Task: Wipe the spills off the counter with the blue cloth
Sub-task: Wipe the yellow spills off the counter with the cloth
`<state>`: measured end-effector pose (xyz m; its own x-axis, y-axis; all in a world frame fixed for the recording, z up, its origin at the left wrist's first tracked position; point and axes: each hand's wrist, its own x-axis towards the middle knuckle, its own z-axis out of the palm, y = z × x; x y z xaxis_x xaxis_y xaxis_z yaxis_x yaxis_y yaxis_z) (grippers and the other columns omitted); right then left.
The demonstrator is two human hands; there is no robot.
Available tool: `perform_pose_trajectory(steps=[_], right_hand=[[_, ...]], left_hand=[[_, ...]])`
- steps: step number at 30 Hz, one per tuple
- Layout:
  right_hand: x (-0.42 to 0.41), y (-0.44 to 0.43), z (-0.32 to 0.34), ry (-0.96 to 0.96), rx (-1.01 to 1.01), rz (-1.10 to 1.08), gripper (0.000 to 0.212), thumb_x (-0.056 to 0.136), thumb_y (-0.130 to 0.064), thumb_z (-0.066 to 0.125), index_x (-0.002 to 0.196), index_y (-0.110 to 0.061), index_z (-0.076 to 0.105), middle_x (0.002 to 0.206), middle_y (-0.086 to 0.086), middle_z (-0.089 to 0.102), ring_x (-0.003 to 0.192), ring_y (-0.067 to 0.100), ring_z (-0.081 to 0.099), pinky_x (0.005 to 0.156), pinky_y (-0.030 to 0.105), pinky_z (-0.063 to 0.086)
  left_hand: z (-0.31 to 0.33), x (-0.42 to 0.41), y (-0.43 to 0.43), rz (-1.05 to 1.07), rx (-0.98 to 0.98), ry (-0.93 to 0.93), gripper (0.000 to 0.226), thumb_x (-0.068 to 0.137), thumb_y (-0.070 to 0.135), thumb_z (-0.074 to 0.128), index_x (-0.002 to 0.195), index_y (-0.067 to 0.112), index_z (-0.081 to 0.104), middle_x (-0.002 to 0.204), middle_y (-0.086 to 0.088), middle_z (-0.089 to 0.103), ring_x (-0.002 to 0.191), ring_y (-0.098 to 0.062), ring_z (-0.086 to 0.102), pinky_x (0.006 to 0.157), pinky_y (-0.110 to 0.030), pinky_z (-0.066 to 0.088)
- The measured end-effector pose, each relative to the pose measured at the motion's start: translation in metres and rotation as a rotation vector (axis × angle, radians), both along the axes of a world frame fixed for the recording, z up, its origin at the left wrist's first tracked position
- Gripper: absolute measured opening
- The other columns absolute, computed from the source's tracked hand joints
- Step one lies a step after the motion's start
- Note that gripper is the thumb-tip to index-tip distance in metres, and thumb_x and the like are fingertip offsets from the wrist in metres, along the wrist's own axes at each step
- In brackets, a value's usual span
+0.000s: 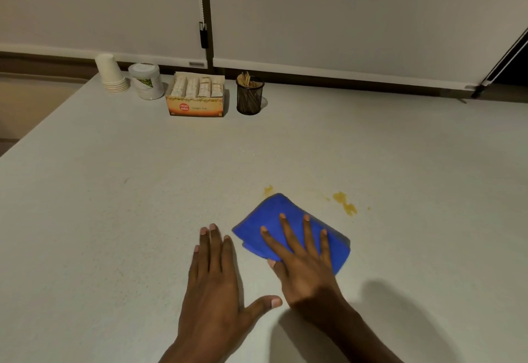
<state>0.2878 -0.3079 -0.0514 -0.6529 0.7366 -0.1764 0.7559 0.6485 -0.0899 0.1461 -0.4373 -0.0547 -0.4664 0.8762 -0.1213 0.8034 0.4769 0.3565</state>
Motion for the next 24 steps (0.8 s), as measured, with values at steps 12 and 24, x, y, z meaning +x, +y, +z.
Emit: perform_pose_trajectory(steps=[12,24], right_hand=[[-0.057,0.062,0.012,0.160,-0.040,-0.038,0.057,0.110,-0.058,0.019,0.164,-0.052,0.003,0.177,-0.005,-0.015,0.160,0.036,-0.026,0.124,0.067,-0.015],[-0.085,0.099,0.019,0.133,-0.084,-0.103,0.056,0.110,-0.058,0.018,0.164,-0.051,0.007,0.177,-0.005,-0.012,0.161,0.036,-0.023,0.124,0.065,-0.017]], left_hand=[[0.005,-0.006,-0.004,0.063,0.033,-0.024,0.161,0.048,0.122,0.016,0.156,0.017,-0.041,0.169,-0.008,-0.049,0.156,-0.021,-0.049,0.132,-0.039,-0.026],[0.004,-0.007,0.000,0.065,-0.017,-0.032,0.165,0.044,0.122,0.010,0.159,0.014,-0.038,0.168,-0.009,-0.050,0.158,-0.024,-0.046,0.130,-0.042,-0.028]])
